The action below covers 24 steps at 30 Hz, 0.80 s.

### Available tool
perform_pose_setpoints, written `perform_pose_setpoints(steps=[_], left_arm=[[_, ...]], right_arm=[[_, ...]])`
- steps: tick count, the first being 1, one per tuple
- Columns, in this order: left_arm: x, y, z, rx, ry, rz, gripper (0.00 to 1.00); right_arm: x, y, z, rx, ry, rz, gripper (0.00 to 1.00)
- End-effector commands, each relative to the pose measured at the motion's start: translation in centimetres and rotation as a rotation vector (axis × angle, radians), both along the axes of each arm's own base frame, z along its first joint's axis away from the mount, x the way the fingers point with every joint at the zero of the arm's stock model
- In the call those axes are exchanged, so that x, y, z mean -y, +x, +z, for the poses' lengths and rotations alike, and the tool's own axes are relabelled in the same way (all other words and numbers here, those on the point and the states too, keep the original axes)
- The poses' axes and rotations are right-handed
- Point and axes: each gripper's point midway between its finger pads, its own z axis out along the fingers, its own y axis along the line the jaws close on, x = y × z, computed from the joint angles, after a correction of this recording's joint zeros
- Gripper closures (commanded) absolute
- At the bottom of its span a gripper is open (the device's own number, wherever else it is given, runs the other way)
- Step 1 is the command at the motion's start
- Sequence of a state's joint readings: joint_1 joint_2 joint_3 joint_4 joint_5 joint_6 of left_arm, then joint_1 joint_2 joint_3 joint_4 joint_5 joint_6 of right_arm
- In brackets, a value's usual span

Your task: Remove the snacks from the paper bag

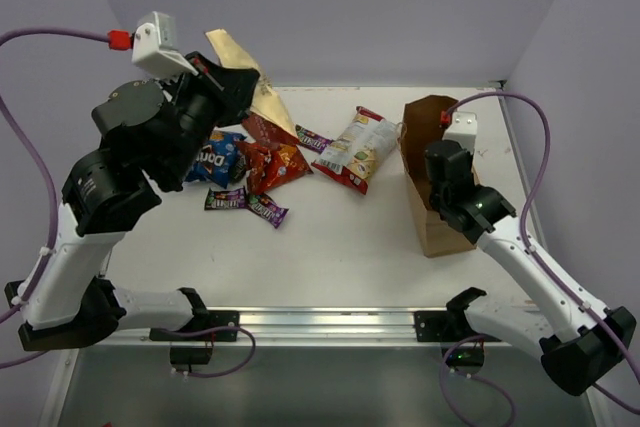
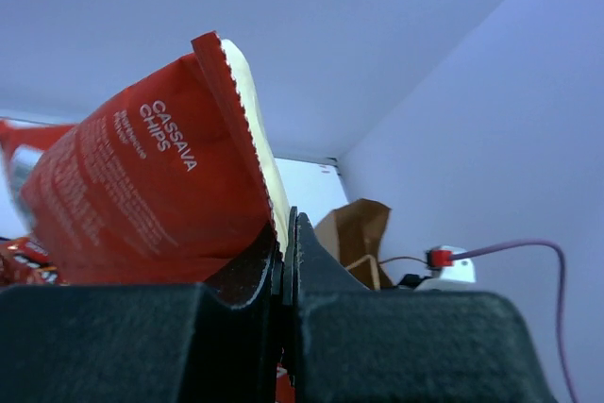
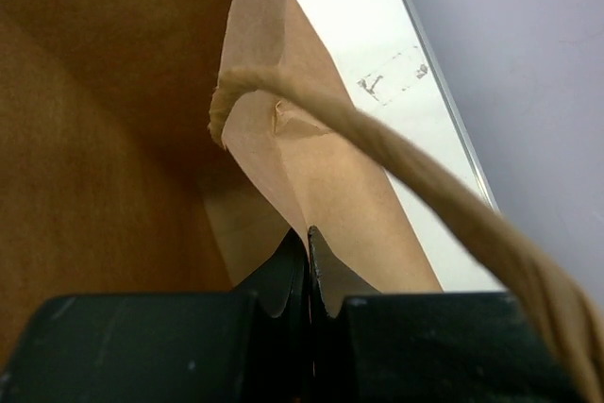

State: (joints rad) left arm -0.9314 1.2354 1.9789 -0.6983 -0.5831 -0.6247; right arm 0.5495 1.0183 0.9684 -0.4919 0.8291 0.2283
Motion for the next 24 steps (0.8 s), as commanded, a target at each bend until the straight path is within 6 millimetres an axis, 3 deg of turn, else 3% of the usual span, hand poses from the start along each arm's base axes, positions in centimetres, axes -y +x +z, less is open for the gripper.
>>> perform_pose_setpoints(steps=[1,5,6,8,9,13,16,17,18,19,20,22,23,24], left_arm=[[-2.1,0.4,-1.5,-0.02,0.076,0.094,1.0],[2.3,1.4,-6.7,-0.103,0.155,-0.025,1.0],[4.2,2.3,-9.4,-0.133,0.186,-0.052,1.0],[7.1,2.6,-12.2,-0.173,0.188,-0.141,1.0],[8.9,3.2,-14.7,-0.202,0.194,-0.171,1.0],[12.8,2.3,-18.5,-0.22,0.124,-0.335,1.0],[12.5,1.5,-21.5,-0.225,0.103,-0.36,1.0],[12.2,1.2,-24.5,-0.258,0.112,-0.357,1.0],[11.4,0.7,-24.9,-0.255,0.091,-0.355,1.0],[11.0,0.3,-26.4,-0.295,0.063,-0.345,1.0],[9.9,-0.1,-30.5,-0.362,0.076,-0.322,1.0],[8.4,-0.9,-33.0,-0.425,0.019,-0.285,1.0],[6.8,-1.4,-36.7,-0.496,0.04,-0.238,1.0],[6.0,-1.8,-37.6,-0.519,0.028,-0.216,1.0]], right_arm=[[0.4,-0.6,0.4,-0.018,0.065,0.02,1.0],[0.6,-0.9,2.8,0.023,0.095,0.03,1.0],[0.5,-1.0,3.1,0.026,0.1,0.036,1.0],[0.8,-1.2,4.3,0.054,0.112,0.041,1.0],[0.8,-1.3,4.6,0.061,0.114,0.042,1.0],[1.1,-1.7,5.7,0.089,0.129,0.055,1.0],[1.2,-1.9,5.8,0.095,0.135,0.057,1.0],[1.2,-1.8,5.7,0.092,0.134,0.057,1.0],[1.3,-1.8,5.6,0.088,0.132,0.055,1.0],[1.2,-1.7,5.5,0.085,0.13,0.056,1.0],[1.2,-1.7,5.5,0.083,0.13,0.058,1.0],[1.1,-1.5,5.4,0.076,0.129,0.056,1.0],[1.0,-1.4,5.5,0.078,0.133,0.06,1.0],[1.0,-1.3,5.5,0.077,0.136,0.06,1.0]])
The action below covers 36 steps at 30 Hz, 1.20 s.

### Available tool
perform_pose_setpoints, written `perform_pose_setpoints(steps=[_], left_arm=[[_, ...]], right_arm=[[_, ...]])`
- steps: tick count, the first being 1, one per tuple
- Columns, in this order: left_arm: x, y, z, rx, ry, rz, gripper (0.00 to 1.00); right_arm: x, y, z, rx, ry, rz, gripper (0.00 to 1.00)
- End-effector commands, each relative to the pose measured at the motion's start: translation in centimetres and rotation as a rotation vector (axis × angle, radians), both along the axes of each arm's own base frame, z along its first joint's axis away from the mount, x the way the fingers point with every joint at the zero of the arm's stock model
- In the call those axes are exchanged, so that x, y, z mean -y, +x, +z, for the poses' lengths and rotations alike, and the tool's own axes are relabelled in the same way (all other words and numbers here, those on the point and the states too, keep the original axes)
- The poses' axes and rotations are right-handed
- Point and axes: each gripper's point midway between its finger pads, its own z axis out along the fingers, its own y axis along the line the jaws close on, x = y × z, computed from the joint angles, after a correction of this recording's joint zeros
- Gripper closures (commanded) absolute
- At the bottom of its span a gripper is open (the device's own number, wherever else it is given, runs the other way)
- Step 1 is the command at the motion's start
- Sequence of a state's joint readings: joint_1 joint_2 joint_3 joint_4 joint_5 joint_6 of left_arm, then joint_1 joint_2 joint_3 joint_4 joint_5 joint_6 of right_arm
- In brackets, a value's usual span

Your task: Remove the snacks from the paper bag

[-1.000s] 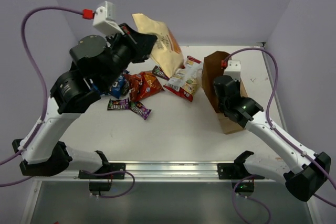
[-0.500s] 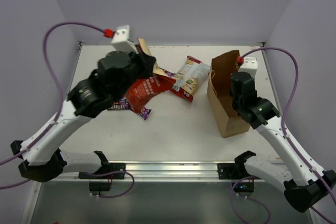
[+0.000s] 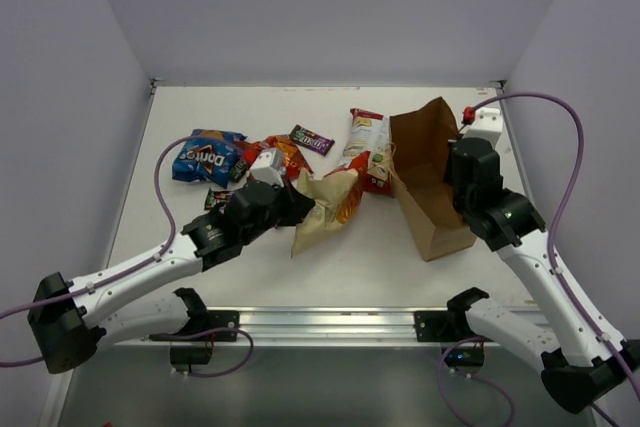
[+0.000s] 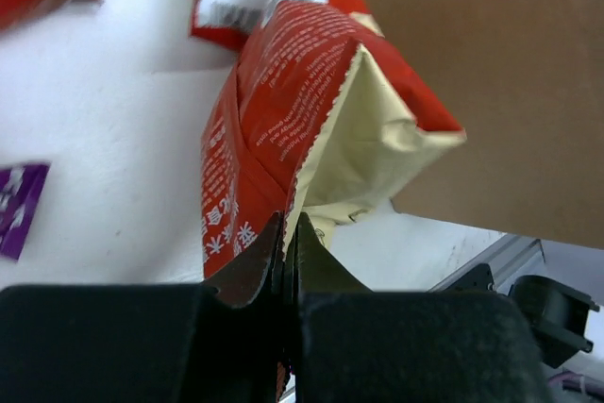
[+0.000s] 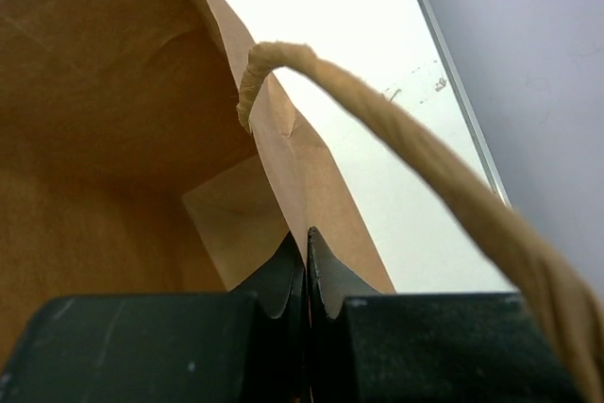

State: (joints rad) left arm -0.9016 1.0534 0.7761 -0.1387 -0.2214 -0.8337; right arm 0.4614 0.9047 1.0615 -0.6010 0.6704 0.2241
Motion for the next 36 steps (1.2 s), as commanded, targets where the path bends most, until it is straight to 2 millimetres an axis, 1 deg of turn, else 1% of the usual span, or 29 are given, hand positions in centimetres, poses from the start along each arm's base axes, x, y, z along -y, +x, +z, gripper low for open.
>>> perform_pose_setpoints(steps=[1,2,4,5,7,10,13,14,15,16,17,18,19,20,21,22,23,24,25,27,28,29,30,31,32,33,34,35,36], left_arm=[[-2.6,-0.5,-4.5,-0.137,-0.08,0.161,1.0],[-4.1,-1.4,-7.1,-0.197,-0.019,0.194,1.0],[-5.4,-2.1,-8.3,-0.25,-0.021,0.253,1.0],[-6.0,-2.9,-9.5,-0.282,-0.005,0.254,1.0],[-5.5,-4.2,-9.8,-0.332,-0.054,0.209,1.0],[-4.8,-5.9,-10.8,-0.393,-0.072,0.141,0.94],[-4.7,-6.8,-11.6,-0.416,-0.037,0.088,0.87],[-4.6,-6.9,-12.0,-0.423,-0.018,0.075,0.78],[-4.6,-7.1,-12.3,-0.429,0.002,0.062,0.71],[-4.6,-7.1,-12.5,-0.418,0.032,0.042,0.6],[-4.5,-6.8,-12.4,-0.419,0.066,0.039,0.32],[-4.7,-6.6,-12.2,-0.402,0.102,0.03,0.17],[-5.0,-6.0,-11.8,-0.384,0.13,0.049,0.04],[-4.8,-5.4,-10.6,-0.366,0.153,0.053,0.0],[-5.0,-4.9,-9.9,-0.336,0.185,0.052,0.0],[-5.6,-3.9,-8.9,-0.299,0.213,0.089,0.0],[-5.6,-3.2,-7.0,-0.274,0.232,0.1,0.0],[-5.9,-2.6,-5.9,-0.236,0.265,0.105,0.0],[-6.0,-1.1,-2.8,-0.167,0.26,0.151,0.0],[-7.1,-0.4,-1.0,-0.125,0.344,0.17,0.0],[-7.9,0.5,1.8,-0.076,0.36,0.216,0.0],[-8.3,1.0,2.8,-0.057,0.39,0.235,0.0],[-8.9,1.4,3.7,-0.03,0.428,0.246,0.0],[-9.8,2.1,5.7,0.008,0.45,0.296,0.0],[-10.1,2.4,6.3,0.021,0.468,0.309,0.0],[-10.5,2.6,6.8,0.038,0.493,0.31,0.0],[-10.5,2.7,7.7,0.049,0.49,0.31,0.0],[-10.6,2.8,7.8,0.049,0.5,0.309,0.0],[-10.8,2.8,7.8,0.049,0.508,0.312,0.0]], right_arm=[[-0.3,0.4,1.8,0.036,0.029,0.01,1.0],[-0.3,0.5,2.0,0.039,0.032,0.011,1.0],[-0.1,0.5,2.5,0.049,0.032,0.005,1.0],[0.0,0.4,3.0,0.062,0.035,0.002,1.0],[0.3,0.5,3.6,0.071,0.033,-0.01,1.0],[0.7,0.5,4.2,0.08,0.032,-0.024,1.0],[1.1,0.6,4.4,0.081,0.021,-0.044,1.0],[1.1,0.7,4.3,0.079,0.02,-0.047,1.0],[1.4,0.8,4.3,0.076,0.016,-0.054,1.0],[1.6,0.8,4.4,0.077,0.016,-0.062,1.0],[1.7,0.9,4.6,0.081,0.02,-0.067,1.0],[2.1,1.0,4.5,0.08,0.022,-0.082,1.0],[2.4,1.0,4.6,0.079,0.025,-0.092,1.0],[2.5,1.1,4.4,0.073,0.033,-0.094,1.0],[3.3,1.1,4.2,0.063,0.044,-0.119,1.0],[3.5,1.2,3.9,0.054,0.052,-0.125,1.0],[3.3,1.3,3.3,0.032,0.068,-0.111,1.0],[4.0,1.3,3.0,0.026,0.094,-0.137,1.0],[4.0,1.5,2.4,0.006,0.108,-0.139,1.0],[4.1,1.6,1.3,-0.033,0.158,-0.143,1.0],[4.1,1.7,0.7,-0.051,0.178,-0.142,1.0],[4.5,1.8,-0.1,-0.078,0.195,-0.158,1.0],[4.1,1.9,-0.7,-0.094,0.236,-0.14,1.0],[4.2,2.0,-1.4,-0.114,0.253,-0.143,1.0],[4.6,2.0,-2.0,-0.133,0.277,-0.166,1.0],[4.5,2.0,-2.3,-0.145,0.288,-0.162,1.0],[4.7,2.0,-2.5,-0.151,0.29,-0.169,0.98],[5.0,1.8,-2.7,-0.159,0.291,-0.178,0.95],[5.1,1.7,-2.5,-0.159,0.294,-0.183,0.86]])
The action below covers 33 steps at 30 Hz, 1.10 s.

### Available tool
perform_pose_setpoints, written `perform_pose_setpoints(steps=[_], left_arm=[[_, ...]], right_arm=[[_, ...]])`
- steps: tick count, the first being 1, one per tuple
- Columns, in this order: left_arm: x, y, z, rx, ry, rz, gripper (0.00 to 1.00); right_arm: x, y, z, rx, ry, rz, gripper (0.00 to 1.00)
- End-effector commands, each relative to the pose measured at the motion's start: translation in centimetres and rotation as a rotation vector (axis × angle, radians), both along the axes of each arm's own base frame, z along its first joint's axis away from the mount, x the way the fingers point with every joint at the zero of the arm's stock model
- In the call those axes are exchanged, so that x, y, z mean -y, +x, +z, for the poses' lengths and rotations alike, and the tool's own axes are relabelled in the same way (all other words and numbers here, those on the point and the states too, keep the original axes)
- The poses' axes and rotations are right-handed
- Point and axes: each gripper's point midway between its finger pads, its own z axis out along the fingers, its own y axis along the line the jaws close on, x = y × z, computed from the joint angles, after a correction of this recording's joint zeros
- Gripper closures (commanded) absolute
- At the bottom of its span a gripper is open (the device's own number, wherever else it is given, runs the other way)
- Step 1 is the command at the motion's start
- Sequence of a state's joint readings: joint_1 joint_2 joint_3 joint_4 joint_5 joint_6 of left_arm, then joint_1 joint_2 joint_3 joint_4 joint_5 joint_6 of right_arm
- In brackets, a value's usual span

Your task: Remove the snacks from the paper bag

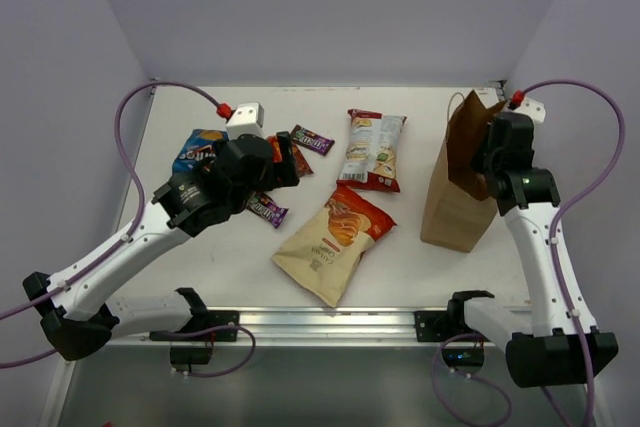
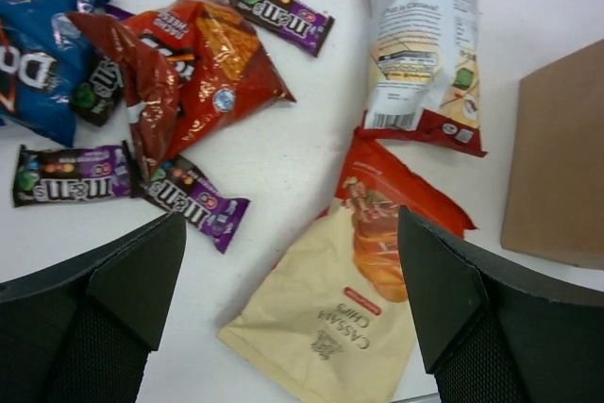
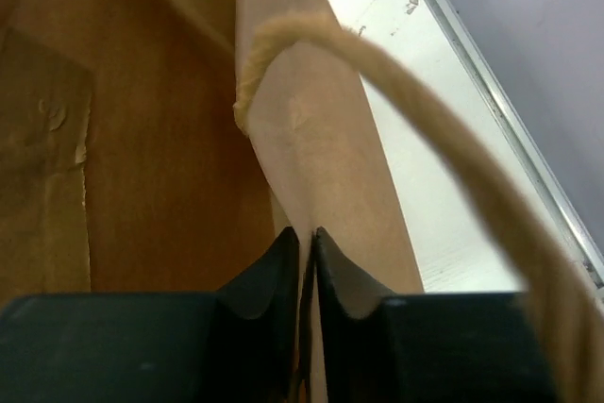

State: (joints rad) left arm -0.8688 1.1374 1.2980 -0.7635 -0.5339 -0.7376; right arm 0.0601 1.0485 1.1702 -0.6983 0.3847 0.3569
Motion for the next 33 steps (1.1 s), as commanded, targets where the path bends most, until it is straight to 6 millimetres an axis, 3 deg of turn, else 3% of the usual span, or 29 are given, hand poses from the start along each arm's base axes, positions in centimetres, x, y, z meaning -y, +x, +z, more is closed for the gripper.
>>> perform_pose_setpoints(steps=[1,2,3,5,6,10,12,13,19,20,22,23,25,26,29,33], left_arm=[[-3.6,0.0,-0.3,-0.003,0.192,0.061,0.0],[-3.7,0.0,-0.1,0.0,0.191,0.063,0.0],[-3.8,-0.1,0.3,0.008,0.185,0.064,0.0],[-3.9,-0.1,1.9,0.04,0.155,0.068,0.0],[-4.1,-0.1,2.4,0.053,0.158,0.066,0.0],[-5.3,0.1,6.4,0.133,0.138,0.105,0.0],[-5.9,0.1,7.8,0.162,0.143,0.113,0.0],[-6.2,0.1,9.2,0.184,0.131,0.122,0.0],[-8.6,-1.3,15.1,0.297,0.06,0.144,0.0],[-9.2,-1.7,16.1,0.32,0.045,0.153,0.0],[-10.9,-2.9,18.9,0.397,-0.002,0.156,0.0],[-11.5,-3.4,19.7,0.427,0.005,0.144,0.0],[-13.1,-4.9,21.9,0.501,-0.052,0.134,0.0],[-13.7,-5.4,22.4,0.524,-0.046,0.13,0.0],[-16.2,-7.0,23.1,0.573,-0.043,0.154,0.0],[-19.0,-8.6,22.7,0.599,-0.03,0.189,0.0]], right_arm=[[-1.0,-0.6,0.3,-0.013,0.077,0.024,0.8],[-0.9,-1.0,0.5,-0.021,0.076,0.021,0.73],[-0.7,-1.2,0.9,-0.021,0.068,0.018,0.6],[-0.6,-1.7,2.7,-0.002,0.055,0.023,0.44],[-0.6,-1.9,4.1,0.027,0.053,0.025,0.3],[0.2,-3.6,7.1,0.071,0.027,-0.003,0.07],[0.7,-4.6,8.0,0.08,0.012,-0.021,0.03],[0.8,-5.4,9.4,0.118,0.013,-0.027,0.01],[1.2,-9.6,14.6,0.289,-0.003,-0.026,0.01],[1.2,-11.1,16.8,0.389,-0.011,-0.008,0.01],[0.7,-13.0,19.1,0.512,-0.022,0.042,0.01],[0.5,-15.7,21.7,0.652,-0.04,0.068,0.01],[-0.4,-18.0,23.6,0.78,-0.062,0.138,0.01],[-0.4,-20.9,25.6,0.912,-0.086,0.149,0.01],[-0.5,-25.1,27.8,1.072,-0.136,0.165,0.01],[-0.6,-27.5,28.8,1.133,-0.169,0.189,0.01]])
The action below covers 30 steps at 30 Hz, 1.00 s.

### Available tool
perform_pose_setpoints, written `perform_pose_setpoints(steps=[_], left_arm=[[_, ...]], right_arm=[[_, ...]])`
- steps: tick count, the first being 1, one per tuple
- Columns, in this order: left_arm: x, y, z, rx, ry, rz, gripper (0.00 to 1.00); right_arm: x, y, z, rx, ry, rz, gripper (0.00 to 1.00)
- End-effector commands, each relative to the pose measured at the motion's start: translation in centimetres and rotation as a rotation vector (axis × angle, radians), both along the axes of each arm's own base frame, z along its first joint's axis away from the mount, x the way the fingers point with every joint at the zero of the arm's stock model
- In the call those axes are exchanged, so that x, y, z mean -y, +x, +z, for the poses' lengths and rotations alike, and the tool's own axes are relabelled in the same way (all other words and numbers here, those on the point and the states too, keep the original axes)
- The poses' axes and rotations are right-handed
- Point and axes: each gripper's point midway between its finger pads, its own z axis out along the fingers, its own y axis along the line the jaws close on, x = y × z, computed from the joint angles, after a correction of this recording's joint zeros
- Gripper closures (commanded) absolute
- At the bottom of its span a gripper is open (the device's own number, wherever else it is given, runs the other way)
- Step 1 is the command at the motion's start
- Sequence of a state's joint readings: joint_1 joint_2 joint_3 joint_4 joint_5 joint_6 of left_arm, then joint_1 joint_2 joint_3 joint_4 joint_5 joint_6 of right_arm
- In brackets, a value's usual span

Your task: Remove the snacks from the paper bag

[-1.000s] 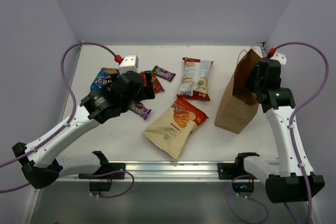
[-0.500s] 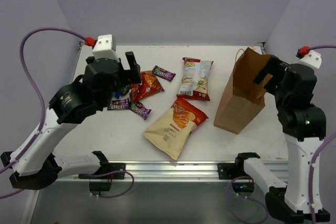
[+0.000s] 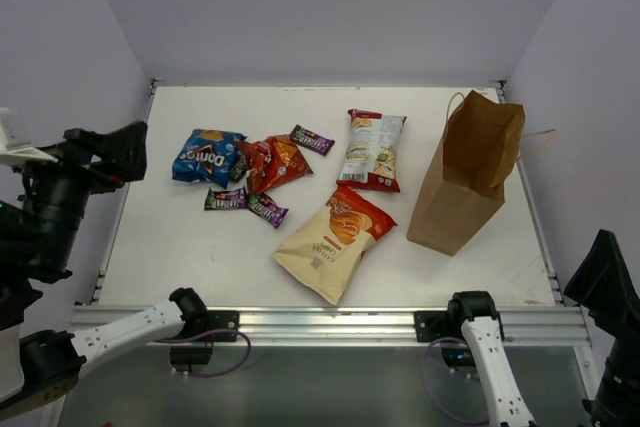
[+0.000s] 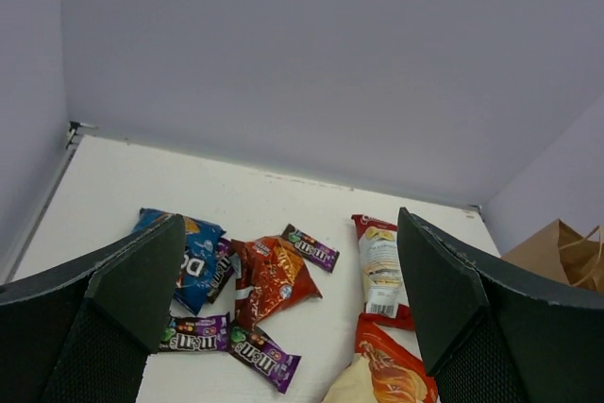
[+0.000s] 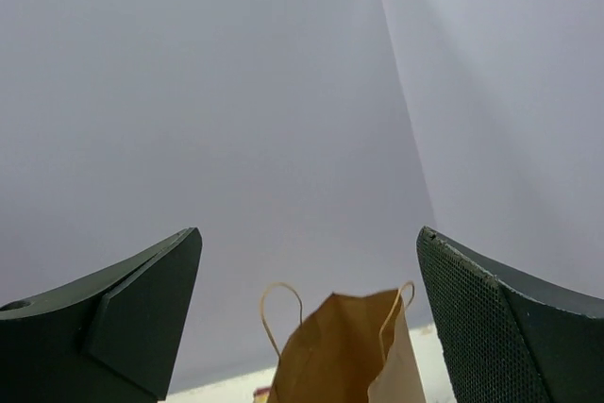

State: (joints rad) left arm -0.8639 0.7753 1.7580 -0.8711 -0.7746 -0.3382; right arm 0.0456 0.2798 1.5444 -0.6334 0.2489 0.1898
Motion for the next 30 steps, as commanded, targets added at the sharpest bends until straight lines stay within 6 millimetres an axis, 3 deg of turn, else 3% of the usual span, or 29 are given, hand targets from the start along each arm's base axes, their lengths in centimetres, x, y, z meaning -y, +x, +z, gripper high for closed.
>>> perform_pose_setpoints(steps=[1,5,12,30], left_arm=[[-1.4,-0.1,-0.5,0.011,0.074,0.056,0.0],[-2.5,-0.6,-1.9,-0.017,0.098,0.081,0.0],[-4.3,-1.3,-3.7,-0.056,0.11,0.135,0.0],[-2.5,0.3,-5.3,-0.109,0.179,0.136,0.0]], right_arm=[[-0.9,2.1,0.6,-0.019,-0.094,0.023,0.01],[-1.2,3.8,-0.8,-0.062,-0.1,0.047,0.01],[-1.3,4.5,-1.5,-0.075,-0.117,0.062,0.01],[-1.5,5.6,-2.6,-0.102,-0.138,0.07,0.01]])
